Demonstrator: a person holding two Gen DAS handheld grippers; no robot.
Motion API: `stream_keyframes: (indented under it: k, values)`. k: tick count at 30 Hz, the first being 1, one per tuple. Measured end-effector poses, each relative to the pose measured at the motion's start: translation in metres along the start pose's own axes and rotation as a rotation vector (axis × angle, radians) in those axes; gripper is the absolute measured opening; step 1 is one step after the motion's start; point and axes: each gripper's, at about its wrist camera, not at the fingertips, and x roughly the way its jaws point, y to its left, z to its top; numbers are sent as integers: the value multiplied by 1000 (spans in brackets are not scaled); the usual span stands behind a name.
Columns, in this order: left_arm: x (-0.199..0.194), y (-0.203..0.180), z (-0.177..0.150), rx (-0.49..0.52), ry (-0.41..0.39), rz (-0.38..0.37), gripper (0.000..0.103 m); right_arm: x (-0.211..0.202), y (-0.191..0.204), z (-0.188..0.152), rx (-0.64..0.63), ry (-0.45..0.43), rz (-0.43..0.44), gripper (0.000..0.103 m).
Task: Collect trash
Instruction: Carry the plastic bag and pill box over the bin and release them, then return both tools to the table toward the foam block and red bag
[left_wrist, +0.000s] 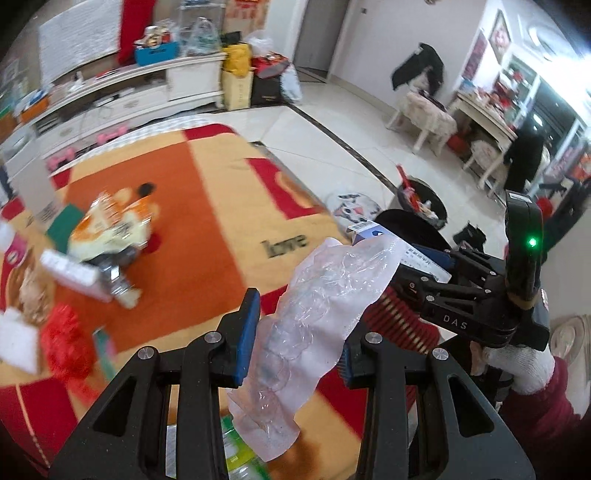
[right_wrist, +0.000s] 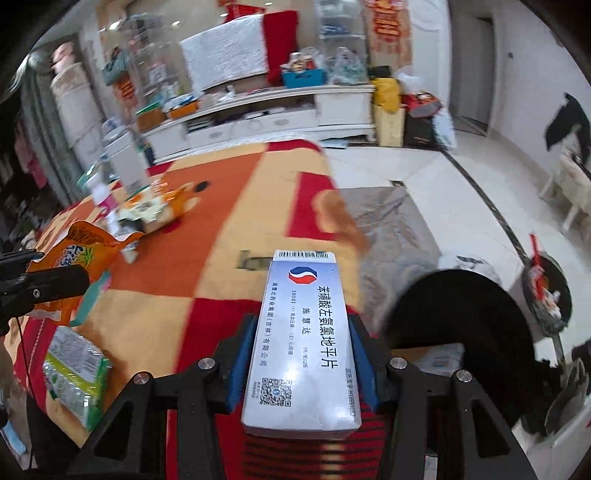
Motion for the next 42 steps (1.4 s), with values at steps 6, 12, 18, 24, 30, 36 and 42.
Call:
stream_keyframes:
  k: [6,12,18,24,30,36,42]
  values:
    - [32,-33,22,31,41,-54,34,-6,-49,-6,73,-4,-58,47]
    - [61,-61,40,45,96,-94,34,-9,-91,-12,145,-7,-105,47]
    - [89,-91,53,61,135,-109,34,-3,-119,-19,220,5,-137,47]
    - [116,-114,62,44,159,-199,35,-2,-145,-27,304,17,-181,48]
    - [129,-112,67,-21,180,-330,62,-11,-163,-32,369,1,-188,65]
    - [123,-104,68,-29,181,-298,62,-16,-164,-35,382,1,-189,66]
    - [103,-91,60,-2,141,-197,62,-12,-146,-31,341,7,-166,66]
